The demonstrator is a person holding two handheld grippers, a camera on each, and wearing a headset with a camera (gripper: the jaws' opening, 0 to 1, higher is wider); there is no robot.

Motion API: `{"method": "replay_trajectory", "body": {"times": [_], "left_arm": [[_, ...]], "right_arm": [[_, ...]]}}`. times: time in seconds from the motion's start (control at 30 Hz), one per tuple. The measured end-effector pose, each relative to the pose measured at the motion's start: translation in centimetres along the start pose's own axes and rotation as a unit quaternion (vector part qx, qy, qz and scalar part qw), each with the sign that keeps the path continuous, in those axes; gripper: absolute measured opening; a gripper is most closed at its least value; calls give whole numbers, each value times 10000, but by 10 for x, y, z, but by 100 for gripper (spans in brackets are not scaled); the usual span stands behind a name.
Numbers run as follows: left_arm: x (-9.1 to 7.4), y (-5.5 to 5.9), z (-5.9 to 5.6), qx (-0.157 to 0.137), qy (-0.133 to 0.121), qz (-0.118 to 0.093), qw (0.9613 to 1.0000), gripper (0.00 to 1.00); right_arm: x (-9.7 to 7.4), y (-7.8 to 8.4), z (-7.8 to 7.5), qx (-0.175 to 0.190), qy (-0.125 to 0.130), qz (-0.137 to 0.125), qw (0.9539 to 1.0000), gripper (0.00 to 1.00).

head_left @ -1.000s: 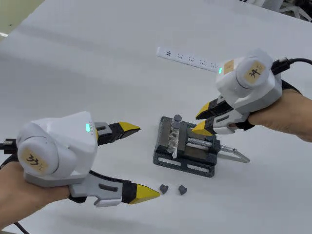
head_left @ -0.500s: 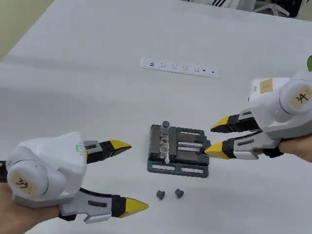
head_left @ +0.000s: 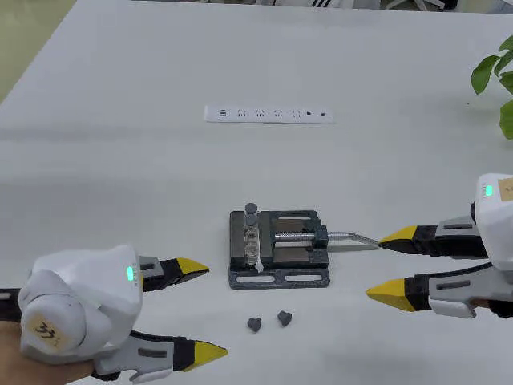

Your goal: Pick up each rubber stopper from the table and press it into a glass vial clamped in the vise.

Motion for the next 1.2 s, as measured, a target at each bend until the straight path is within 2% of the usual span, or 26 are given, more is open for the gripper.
{"method": "replay_trajectory", "body": {"times": [0.07,0.23,0.43,0.53,0.63,0.67,0.7,0.9,1.0,1.2], "left_arm": [[5,1,0,111,70,70,9999,50],[20,6,1,469,225,455,9976,42],[39,13,3,962,428,876,9906,31],[50,16,4,1124,556,968,9874,28],[57,16,5,1230,661,1012,9850,24],[59,17,6,1263,698,1042,9840,23],[62,18,6,1395,751,1108,9811,22],[75,17,8,1729,965,1195,9729,16],[79,17,10,1916,1060,1272,9674,13],[84,12,11,2051,1202,1233,9635,11]], "right_arm": [[-2,8,3,74,19,-96,9999,46],[-5,22,8,240,-10,-305,9992,53],[-2,37,16,449,-33,-466,9979,56],[0,54,17,580,-44,-530,9969,57],[-1,61,19,640,-51,-534,9965,59],[-2,61,20,666,-51,-544,9963,60],[-3,63,21,692,-53,-570,9960,60],[-7,69,23,779,-37,-624,9950,63],[-8,70,23,832,-5,-586,9948,63],[-10,71,24,896,55,-580,9943,61]]}}
Point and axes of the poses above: the centre of the closed fingertips' face, and the gripper's own axes: x roughly forward along the fingers, z roughly to its left, y roughly out of its underside, the point moved 9 cm from there along -x, roughly backward along the fingers, and after that the axes turned 2 degrees about z, right-handed, at the moved point
